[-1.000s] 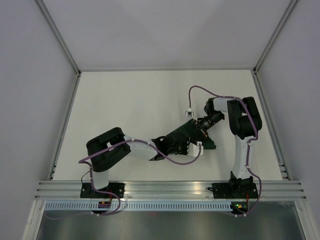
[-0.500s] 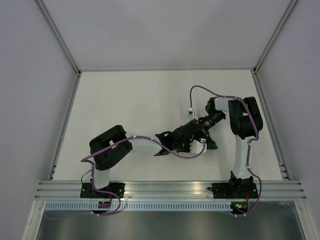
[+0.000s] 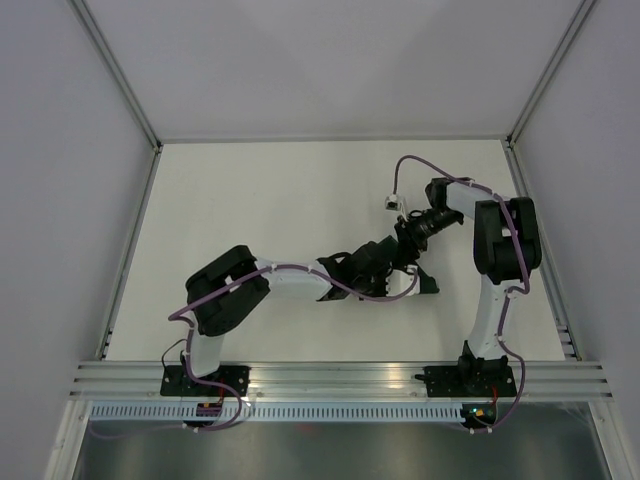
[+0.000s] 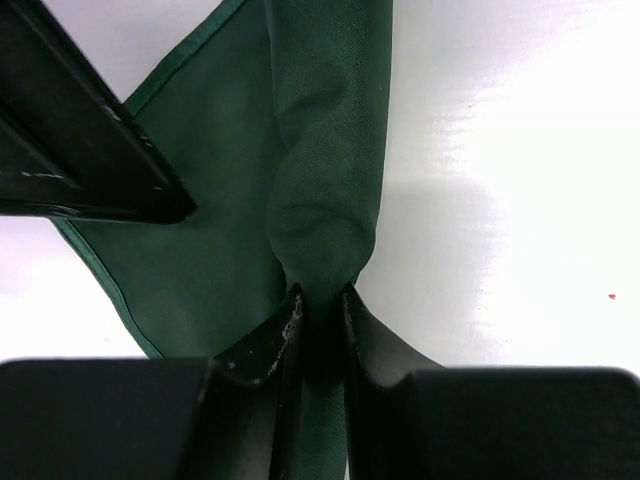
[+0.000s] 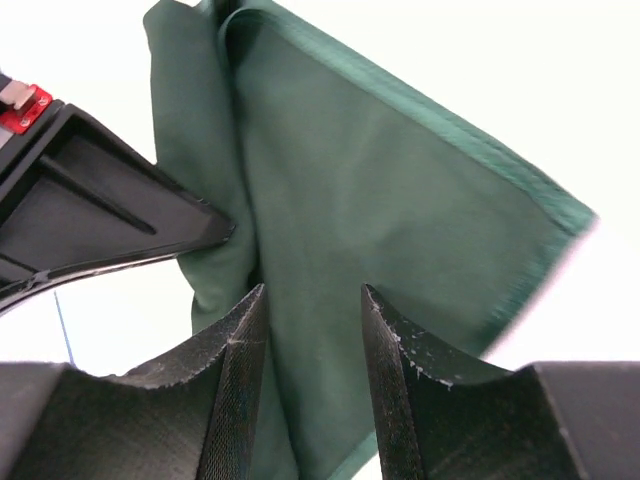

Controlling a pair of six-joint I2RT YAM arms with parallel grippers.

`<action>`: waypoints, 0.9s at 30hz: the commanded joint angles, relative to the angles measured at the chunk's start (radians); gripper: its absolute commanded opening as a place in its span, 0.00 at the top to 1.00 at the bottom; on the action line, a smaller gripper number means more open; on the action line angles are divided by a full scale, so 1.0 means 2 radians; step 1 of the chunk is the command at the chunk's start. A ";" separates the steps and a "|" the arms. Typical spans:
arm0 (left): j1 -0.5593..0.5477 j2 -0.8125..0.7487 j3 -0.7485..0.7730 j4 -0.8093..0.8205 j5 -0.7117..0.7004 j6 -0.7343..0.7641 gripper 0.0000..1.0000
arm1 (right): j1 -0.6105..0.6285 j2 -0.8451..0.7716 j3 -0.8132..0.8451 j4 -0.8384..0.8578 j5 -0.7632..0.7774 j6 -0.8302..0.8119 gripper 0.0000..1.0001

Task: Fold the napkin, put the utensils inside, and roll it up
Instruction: Roll the napkin at the center of the board.

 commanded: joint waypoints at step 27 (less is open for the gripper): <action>0.026 0.128 0.201 -0.265 0.138 -0.090 0.93 | -0.209 -0.438 -0.250 0.232 -0.050 0.110 0.47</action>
